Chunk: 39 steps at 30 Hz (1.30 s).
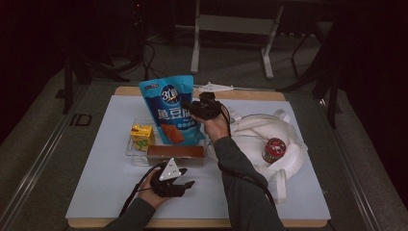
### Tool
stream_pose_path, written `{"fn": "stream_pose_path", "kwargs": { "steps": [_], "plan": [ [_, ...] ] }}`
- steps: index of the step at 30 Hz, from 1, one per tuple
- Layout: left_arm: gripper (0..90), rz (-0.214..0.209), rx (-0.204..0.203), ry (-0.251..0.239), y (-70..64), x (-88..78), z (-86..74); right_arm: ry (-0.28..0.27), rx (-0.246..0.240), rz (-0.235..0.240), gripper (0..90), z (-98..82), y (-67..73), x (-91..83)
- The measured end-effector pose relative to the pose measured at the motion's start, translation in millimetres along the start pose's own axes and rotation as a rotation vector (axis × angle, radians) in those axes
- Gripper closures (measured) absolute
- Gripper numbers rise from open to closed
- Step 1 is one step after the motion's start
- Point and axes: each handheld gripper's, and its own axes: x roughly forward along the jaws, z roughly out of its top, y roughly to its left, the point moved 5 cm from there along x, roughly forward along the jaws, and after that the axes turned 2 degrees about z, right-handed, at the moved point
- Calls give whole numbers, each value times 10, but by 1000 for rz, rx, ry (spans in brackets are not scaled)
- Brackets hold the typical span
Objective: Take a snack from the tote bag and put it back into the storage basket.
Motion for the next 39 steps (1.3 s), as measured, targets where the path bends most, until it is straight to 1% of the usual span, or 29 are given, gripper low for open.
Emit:
{"fn": "stream_pose_path", "kwargs": {
  "steps": [2,6,9,11,14,16,19,20,21,22,25,27,29,31,34,36,39],
  "plan": [
    [457,2,3,2,-2,1,0,-3,-12,7,874,-38,25,-19],
    [455,2,3,4,0,2,-1,-1,-38,-3,872,-69,57,-52],
    [455,3,4,4,-1,2,-1,-7,-35,-7,871,-98,55,-76],
    [455,3,5,6,-2,3,-2,-16,-21,-11,872,-117,35,-89],
    [455,3,5,5,-2,3,-2,-24,-13,-17,873,-143,21,-102],
    [455,3,3,3,-3,4,-1,-30,-19,-29,873,-156,12,-116],
    [455,3,2,4,-3,5,-1,-41,-1,-14,872,-177,23,-109],
    [455,3,3,4,-4,5,-1,-36,-8,-5,871,-180,37,-101],
    [455,4,4,5,-4,4,-1,-24,-27,-4,869,-184,50,-93],
    [454,4,5,6,-4,4,-1,-14,-44,-7,867,-190,64,-87],
    [453,3,3,3,-4,4,-1,-10,-63,-23,868,-199,75,-101],
    [453,3,5,4,-6,4,-1,2,-93,-51,868,-212,68,-136],
    [453,2,5,4,-4,4,-1,25,-126,-86,869,-229,67,-184],
    [453,3,7,7,-3,3,-2,34,-148,-106,869,-248,62,-235],
    [453,4,7,7,-4,3,-2,29,-138,-107,868,-289,43,-301],
    [453,5,8,9,-4,4,-2,30,-141,-106,867,-315,41,-338],
    [453,5,7,9,-3,5,-2,29,-144,-123,866,-347,50,-383]
  ]
}}
